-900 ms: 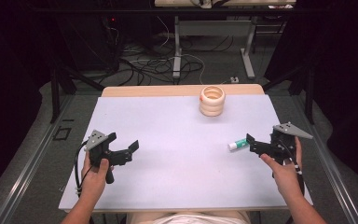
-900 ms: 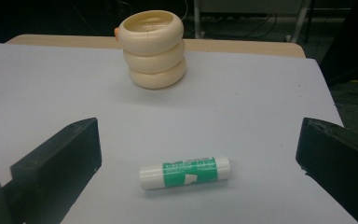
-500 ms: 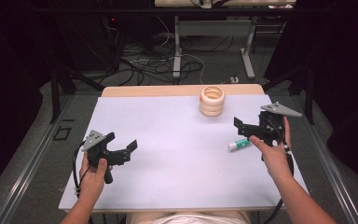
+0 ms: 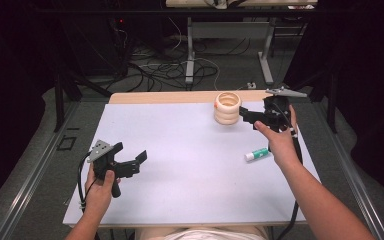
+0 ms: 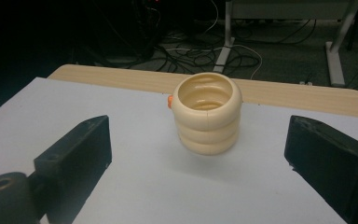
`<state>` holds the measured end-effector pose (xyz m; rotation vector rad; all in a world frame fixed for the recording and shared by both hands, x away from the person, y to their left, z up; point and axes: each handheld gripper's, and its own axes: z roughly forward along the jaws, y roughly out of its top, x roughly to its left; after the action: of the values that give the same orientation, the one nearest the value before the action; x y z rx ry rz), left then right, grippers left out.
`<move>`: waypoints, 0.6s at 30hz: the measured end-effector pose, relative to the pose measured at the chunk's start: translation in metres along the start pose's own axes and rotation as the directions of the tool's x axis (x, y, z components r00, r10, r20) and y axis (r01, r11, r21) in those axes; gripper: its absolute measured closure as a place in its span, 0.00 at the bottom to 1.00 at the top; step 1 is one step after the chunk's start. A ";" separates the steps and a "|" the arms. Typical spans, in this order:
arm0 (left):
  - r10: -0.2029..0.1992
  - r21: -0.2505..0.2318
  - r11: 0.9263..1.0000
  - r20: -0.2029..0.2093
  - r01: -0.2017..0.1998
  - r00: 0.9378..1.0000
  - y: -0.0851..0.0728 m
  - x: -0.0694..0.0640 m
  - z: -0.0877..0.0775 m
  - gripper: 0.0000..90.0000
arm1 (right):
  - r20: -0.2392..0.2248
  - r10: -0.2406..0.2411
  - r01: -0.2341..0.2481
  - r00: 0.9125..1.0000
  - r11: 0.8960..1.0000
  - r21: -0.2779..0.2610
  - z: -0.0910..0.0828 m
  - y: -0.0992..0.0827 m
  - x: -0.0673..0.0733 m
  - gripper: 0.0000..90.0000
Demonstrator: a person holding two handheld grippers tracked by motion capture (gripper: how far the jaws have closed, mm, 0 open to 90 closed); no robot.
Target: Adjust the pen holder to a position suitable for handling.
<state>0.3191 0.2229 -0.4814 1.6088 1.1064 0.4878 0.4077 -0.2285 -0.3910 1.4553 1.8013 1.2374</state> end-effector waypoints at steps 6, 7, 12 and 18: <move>-0.001 0.002 1.000 0.000 0.001 1.000 0.000 0.000 0.000 0.00 | 0.014 0.031 -0.031 0.999 0.999 0.019 0.013 0.016 -0.001 0.09; 0.000 0.002 1.000 0.000 0.000 1.000 0.000 0.000 0.000 0.00 | 0.014 0.034 -0.034 0.999 0.999 0.026 0.016 0.018 -0.002 0.10; -0.003 0.003 1.000 -0.002 0.003 1.000 0.000 0.001 0.000 0.00 | 0.036 0.048 -0.049 0.998 0.998 0.033 0.028 0.029 -0.001 0.12; -0.002 0.004 1.000 0.001 0.002 1.000 0.000 0.001 0.000 0.00 | 0.080 0.062 -0.065 0.995 0.997 0.042 0.047 0.041 -0.006 0.16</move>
<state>0.3190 0.2236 -0.4816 1.6110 1.1093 0.4837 0.4675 -0.2182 -0.3774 1.5756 1.7533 1.1598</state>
